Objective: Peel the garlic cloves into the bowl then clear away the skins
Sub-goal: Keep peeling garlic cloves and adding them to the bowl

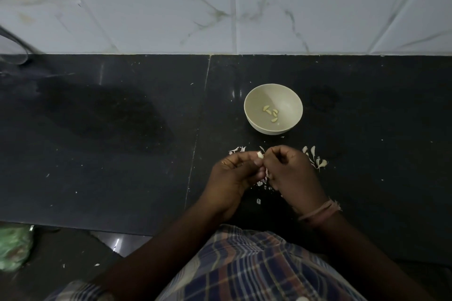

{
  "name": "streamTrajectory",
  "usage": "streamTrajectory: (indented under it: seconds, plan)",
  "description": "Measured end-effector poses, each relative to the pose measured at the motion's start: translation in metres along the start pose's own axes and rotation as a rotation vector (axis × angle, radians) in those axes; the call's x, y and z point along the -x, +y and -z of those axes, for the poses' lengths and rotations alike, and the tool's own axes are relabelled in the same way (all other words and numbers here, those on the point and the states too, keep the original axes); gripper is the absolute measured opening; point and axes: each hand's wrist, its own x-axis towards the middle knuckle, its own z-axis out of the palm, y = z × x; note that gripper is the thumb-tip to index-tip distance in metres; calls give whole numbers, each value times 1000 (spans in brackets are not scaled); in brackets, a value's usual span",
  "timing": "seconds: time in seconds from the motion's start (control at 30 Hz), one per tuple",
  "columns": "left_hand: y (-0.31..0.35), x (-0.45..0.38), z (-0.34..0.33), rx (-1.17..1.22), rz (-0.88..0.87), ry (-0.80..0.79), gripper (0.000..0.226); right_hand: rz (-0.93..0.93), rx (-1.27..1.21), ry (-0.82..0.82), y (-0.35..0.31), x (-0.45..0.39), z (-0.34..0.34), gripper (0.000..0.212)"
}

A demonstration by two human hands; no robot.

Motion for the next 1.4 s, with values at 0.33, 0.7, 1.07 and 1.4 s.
streamTrajectory:
  seconds: [0.33,0.7,1.07,1.4]
  plan:
    - [2,-5,-1,149,15,39,19,169,86,109,4,3,-1,8]
    - [3,-14,-1,81,-55,75,20,98,-61,144,-1,-5,-5,18]
    - [5,-17,-4,-29,-56,95,18,65,61,204,13,-14,-2,12]
    - [1,-19,-3,-106,-173,31,21,130,242,211,13,-16,3,21]
